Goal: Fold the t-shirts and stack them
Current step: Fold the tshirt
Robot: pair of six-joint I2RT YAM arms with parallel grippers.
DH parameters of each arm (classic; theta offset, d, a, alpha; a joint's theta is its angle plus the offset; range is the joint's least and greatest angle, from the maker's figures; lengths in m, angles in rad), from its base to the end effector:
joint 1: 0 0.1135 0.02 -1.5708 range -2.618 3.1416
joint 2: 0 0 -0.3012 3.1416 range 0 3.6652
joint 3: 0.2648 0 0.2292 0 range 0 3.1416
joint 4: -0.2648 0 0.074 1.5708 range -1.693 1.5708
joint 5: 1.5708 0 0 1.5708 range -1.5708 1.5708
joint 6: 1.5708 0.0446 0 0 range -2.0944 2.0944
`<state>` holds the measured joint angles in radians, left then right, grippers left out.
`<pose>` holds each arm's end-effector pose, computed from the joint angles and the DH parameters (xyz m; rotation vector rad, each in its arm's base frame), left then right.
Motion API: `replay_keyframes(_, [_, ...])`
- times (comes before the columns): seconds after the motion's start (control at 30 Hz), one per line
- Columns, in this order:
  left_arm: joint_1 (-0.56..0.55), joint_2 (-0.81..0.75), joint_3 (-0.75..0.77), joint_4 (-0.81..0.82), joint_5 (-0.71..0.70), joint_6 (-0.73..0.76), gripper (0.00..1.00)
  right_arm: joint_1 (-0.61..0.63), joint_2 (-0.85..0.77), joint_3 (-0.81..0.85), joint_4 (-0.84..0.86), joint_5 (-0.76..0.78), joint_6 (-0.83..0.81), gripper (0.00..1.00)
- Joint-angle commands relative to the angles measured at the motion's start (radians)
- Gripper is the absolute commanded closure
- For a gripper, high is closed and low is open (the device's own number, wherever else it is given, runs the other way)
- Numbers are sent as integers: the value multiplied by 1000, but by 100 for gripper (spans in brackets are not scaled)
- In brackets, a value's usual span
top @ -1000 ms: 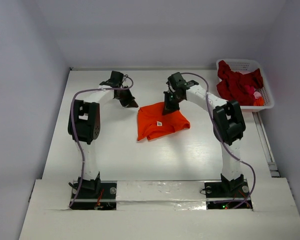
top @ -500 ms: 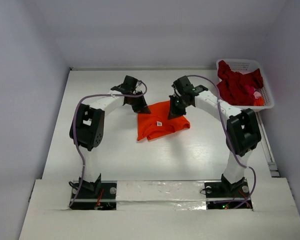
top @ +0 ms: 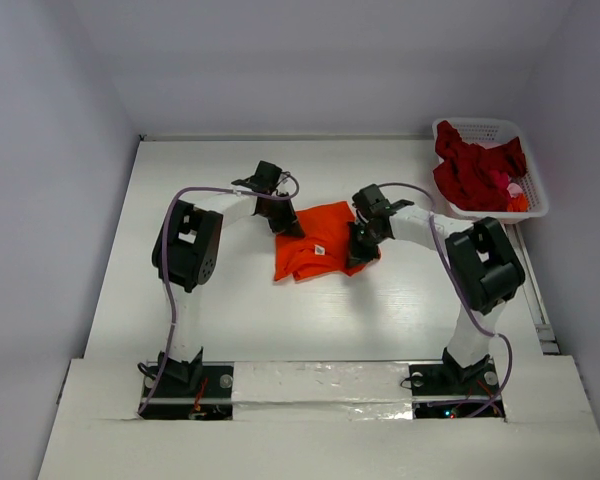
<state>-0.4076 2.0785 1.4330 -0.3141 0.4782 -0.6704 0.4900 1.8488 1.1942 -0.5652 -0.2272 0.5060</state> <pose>0.3999 -0.1950 0.1985 -0.1470 2.6884 -0.9963 0.3085 0.1760 0.2057 -0.0354 2.8938 0.5351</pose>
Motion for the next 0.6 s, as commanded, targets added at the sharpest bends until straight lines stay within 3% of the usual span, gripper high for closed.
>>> replay_keyframes(0.0, [-7, -11, 12, 3, 3, 12, 100, -8, -69, -77, 74, -11, 26, 100])
replay_keyframes(0.2, [-7, -9, 12, 3, 5, 14, 100, -8, -132, -72, 21, -3, 17, 100])
replay_keyframes(0.37, [-7, -3, 36, -11, 7, 17, 100, -17, -190, 109, -85, 55, 6, 100])
replay_keyframes(0.57, [-7, -3, 41, -14, 10, 15, 100, -90, -120, 177, -93, 111, -1, 100])
